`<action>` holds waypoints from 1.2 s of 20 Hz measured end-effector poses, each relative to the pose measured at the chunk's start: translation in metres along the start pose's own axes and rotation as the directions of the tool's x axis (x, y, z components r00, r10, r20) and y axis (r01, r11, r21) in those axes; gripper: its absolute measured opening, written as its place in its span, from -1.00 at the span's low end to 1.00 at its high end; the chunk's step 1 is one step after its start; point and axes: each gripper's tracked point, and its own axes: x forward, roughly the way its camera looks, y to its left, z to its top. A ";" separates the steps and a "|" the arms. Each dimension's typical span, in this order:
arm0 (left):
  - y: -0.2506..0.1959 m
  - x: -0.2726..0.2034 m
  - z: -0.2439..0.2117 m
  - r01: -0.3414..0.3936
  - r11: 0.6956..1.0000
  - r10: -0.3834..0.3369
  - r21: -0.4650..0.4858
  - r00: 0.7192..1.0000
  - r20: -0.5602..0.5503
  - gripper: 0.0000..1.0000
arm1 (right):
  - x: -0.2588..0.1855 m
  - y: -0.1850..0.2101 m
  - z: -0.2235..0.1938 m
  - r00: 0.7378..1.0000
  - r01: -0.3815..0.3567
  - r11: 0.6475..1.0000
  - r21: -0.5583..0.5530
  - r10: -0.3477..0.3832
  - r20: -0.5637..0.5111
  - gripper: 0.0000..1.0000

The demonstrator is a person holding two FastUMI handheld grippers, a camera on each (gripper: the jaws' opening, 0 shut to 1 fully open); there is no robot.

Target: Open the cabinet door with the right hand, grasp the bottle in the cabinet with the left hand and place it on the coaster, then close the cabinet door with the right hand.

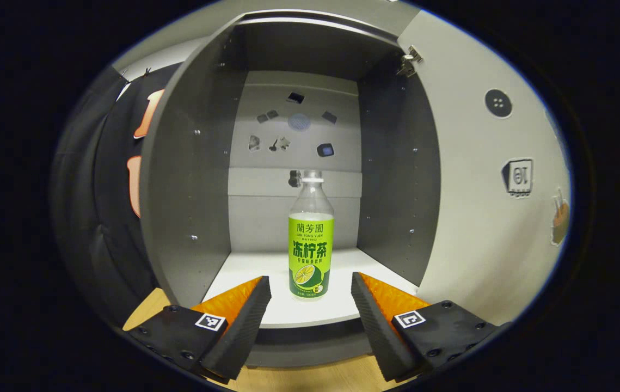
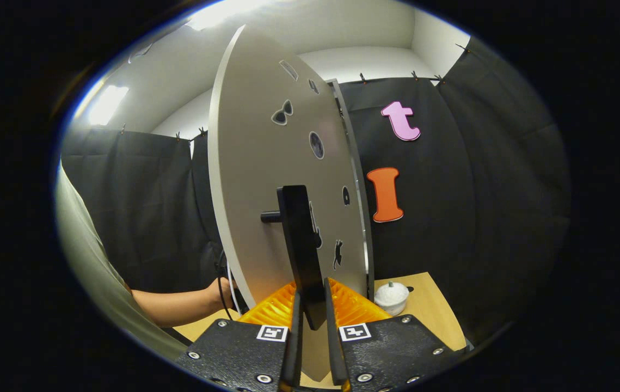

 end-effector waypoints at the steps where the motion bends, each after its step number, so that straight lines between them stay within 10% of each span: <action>1: 0.002 0.013 -0.006 -0.011 1.000 0.010 -0.007 1.000 -0.023 0.94 | 0.001 -0.003 0.000 1.000 0.010 1.000 -0.003 -0.010 0.001 -0.59; 15: 0.002 0.106 0.005 -0.029 0.998 0.029 0.048 1.000 0.002 0.96 | -0.015 -0.045 0.007 0.993 0.113 0.993 0.036 -0.114 0.039 -0.70; 18: 0.003 0.109 0.009 -0.023 0.999 0.022 0.048 1.000 0.013 0.60 | -0.030 -0.055 0.017 0.986 0.141 0.988 0.066 -0.146 0.077 -0.43; 24: -0.005 0.070 0.022 -0.001 0.998 -0.003 0.069 0.998 0.061 0.55 | -0.041 -0.065 0.023 0.983 0.156 0.986 0.062 -0.161 0.092 0.15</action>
